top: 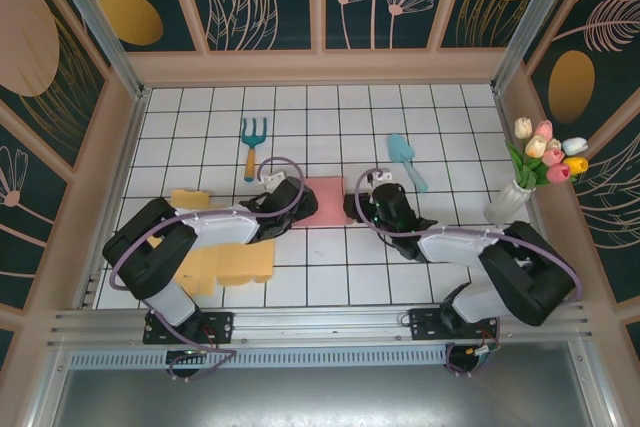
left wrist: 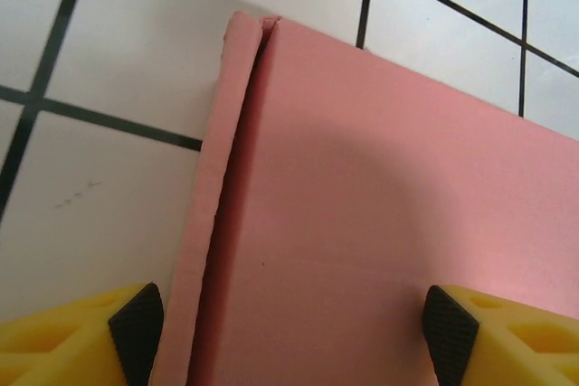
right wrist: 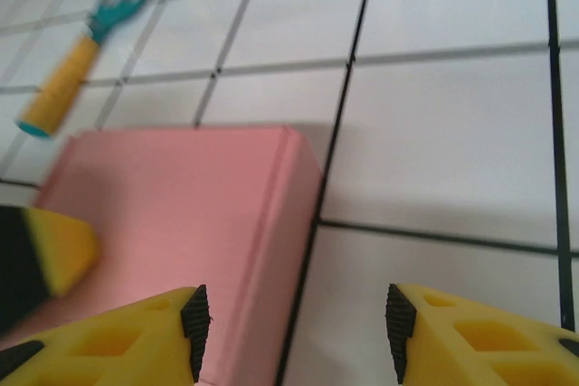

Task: Fold the paper box

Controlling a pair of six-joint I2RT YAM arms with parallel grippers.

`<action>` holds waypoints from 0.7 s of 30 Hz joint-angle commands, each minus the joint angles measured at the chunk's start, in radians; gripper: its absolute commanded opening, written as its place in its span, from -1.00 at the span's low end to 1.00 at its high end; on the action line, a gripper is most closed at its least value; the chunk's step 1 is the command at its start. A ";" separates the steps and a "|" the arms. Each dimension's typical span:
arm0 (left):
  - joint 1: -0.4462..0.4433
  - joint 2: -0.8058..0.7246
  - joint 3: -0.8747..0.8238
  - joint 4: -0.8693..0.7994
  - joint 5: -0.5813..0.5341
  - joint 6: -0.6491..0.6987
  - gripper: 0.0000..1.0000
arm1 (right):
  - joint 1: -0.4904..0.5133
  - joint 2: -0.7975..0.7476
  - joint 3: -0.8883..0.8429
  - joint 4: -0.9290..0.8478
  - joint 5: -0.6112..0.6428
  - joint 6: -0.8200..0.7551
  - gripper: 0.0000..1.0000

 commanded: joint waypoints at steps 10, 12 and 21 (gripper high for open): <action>-0.006 0.095 0.081 -0.025 -0.025 0.137 0.53 | -0.018 0.211 0.109 0.071 -0.012 0.003 0.19; -0.005 0.107 0.094 -0.036 -0.021 0.140 0.53 | -0.023 0.228 0.104 0.090 -0.021 0.011 0.19; -0.006 0.069 0.166 -0.176 -0.109 0.056 0.57 | -0.023 0.280 0.061 0.143 0.005 0.035 0.13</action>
